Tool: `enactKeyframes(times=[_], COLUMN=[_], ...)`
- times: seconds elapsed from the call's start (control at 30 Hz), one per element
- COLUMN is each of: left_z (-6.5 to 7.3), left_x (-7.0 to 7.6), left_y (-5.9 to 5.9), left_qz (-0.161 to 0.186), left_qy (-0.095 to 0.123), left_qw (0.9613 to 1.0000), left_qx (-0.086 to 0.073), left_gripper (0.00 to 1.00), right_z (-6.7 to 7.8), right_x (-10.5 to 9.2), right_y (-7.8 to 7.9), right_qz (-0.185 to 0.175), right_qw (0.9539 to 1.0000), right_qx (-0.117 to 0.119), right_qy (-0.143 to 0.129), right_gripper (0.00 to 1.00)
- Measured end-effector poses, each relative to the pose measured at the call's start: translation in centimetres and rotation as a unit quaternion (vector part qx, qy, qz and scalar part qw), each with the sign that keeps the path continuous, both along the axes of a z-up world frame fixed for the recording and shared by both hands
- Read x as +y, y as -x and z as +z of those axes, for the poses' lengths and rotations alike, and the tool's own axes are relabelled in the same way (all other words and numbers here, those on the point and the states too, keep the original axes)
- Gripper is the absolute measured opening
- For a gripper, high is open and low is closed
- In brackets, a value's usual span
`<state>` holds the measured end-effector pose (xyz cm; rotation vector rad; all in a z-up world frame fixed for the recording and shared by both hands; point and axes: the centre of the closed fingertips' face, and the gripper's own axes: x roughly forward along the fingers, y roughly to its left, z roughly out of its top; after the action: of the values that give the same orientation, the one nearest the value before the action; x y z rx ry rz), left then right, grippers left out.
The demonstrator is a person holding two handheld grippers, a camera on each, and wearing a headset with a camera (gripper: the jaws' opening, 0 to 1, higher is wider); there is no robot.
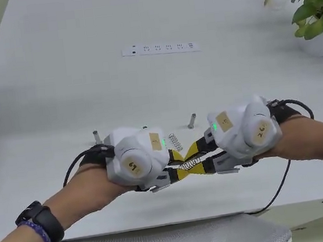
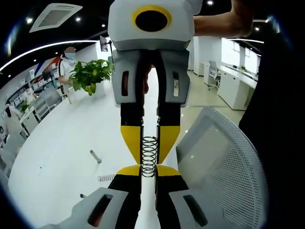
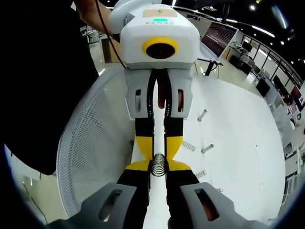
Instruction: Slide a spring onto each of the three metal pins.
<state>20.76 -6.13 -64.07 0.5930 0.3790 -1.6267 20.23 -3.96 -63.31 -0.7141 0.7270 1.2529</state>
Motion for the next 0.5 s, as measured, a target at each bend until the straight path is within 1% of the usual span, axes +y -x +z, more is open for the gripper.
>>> enactKeyframes(times=[0.13, 0.2, 0.3, 0.5], left_z=[-0.23, -0.47, -0.59, -0.82], left_x=[-0.04, -0.04, -0.01, 0.21], left_y=[0.02, 0.13, 0.16, 0.08], left_qz=[0.002, 0.003, 0.003, 0.014], left_qy=[0.000, -0.002, -0.003, -0.001], left_qw=[1.0000, 0.9999, 0.9999, 0.9995], left_qx=[0.006, 0.017, 0.015, 0.026], left_gripper=[0.02, 0.02, 0.03, 0.03], right_z=[-0.20, -0.30, -0.53, -0.68], right_x=[-0.05, -0.01, 0.03, 0.11], right_y=[0.00, 0.05, 0.11, 0.08], right_qz=[0.002, 0.003, 0.004, -0.001], right_qw=[1.0000, 1.0000, 1.0000, 1.0000], right_qx=[0.000, 0.000, 0.001, 0.003], right_qy=[0.003, 0.005, 0.007, 0.004], right_gripper=[0.09, 0.09, 0.09, 0.09])
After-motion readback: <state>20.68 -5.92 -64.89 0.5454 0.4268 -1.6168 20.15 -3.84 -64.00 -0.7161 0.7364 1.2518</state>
